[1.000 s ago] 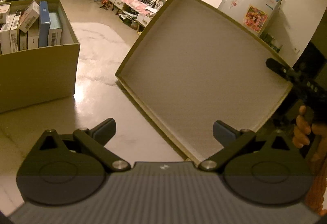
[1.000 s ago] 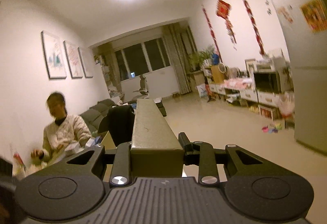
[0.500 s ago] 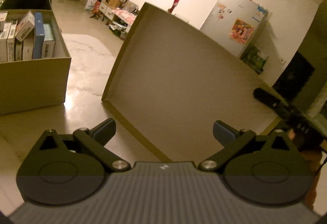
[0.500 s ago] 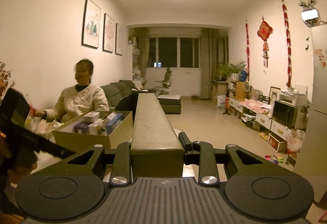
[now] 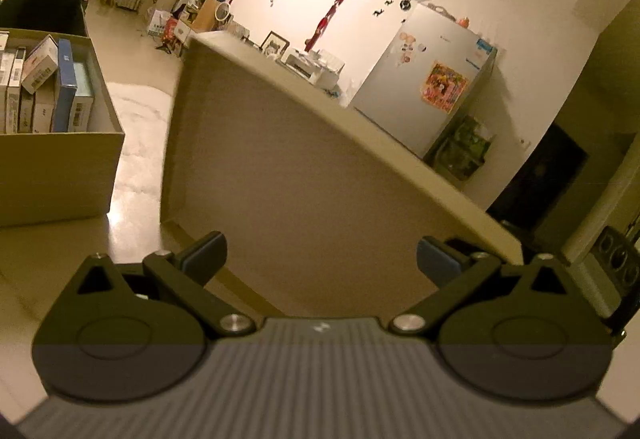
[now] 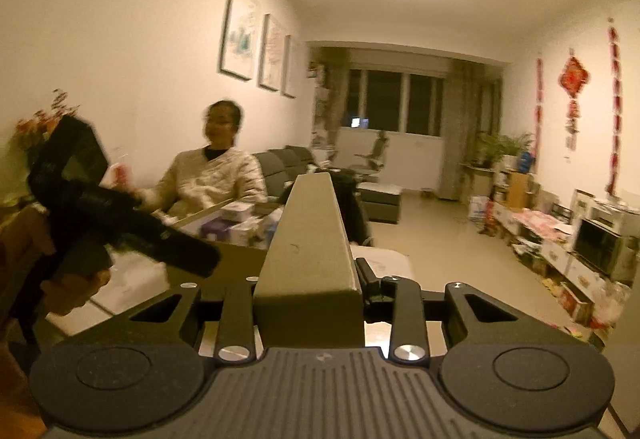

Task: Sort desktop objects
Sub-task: 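Grasp the lid's opposite rim with the left gripper while the right gripper holds it, then lower the lid over the beige box with both grippers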

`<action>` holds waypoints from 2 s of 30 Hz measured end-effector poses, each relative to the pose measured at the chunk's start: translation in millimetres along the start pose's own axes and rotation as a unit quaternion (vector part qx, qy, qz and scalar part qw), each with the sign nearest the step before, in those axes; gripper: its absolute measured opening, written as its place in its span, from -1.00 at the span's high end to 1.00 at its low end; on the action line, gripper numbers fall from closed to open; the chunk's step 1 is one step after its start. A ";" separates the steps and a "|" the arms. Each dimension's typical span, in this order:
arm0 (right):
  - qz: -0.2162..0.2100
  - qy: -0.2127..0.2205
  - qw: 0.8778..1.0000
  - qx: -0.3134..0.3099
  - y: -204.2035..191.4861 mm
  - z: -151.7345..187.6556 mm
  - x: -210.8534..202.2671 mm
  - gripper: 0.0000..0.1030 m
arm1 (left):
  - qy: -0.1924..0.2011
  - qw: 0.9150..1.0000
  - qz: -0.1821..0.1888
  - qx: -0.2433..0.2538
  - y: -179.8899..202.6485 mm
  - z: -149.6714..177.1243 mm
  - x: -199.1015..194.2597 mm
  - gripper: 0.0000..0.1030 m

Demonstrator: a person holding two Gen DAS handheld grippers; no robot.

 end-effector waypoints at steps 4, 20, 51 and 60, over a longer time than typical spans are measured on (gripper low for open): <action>-0.018 -0.001 1.000 -0.026 -18.4 -7.3 5.5 0.27 | 0.009 1.000 0.011 -0.017 -4.3 -3.6 -9.6 -1.00; -0.082 -0.015 0.990 -0.114 -77.1 -18.5 32.9 0.04 | 0.013 0.996 0.028 -0.084 -24.8 -3.2 -38.1 -1.00; -0.177 -0.076 0.959 -0.207 -148.2 27.0 51.8 -0.68 | -0.009 0.974 -0.020 -0.226 -88.4 8.7 -28.1 -0.09; -0.193 -0.104 0.949 -0.227 -151.3 44.0 52.9 -0.86 | 0.005 0.965 -0.041 -0.260 -112.8 6.2 -26.8 0.04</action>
Point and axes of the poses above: each gripper's, at about its wrist camera, not at the fingertips, and x roughly the way its jaws point, y to its right, z to its underside, the point moved 5 cm from there along x, roughly the way its jaws point, and after that the axes turned 14 degrees about -x, right-handed, at the moved point
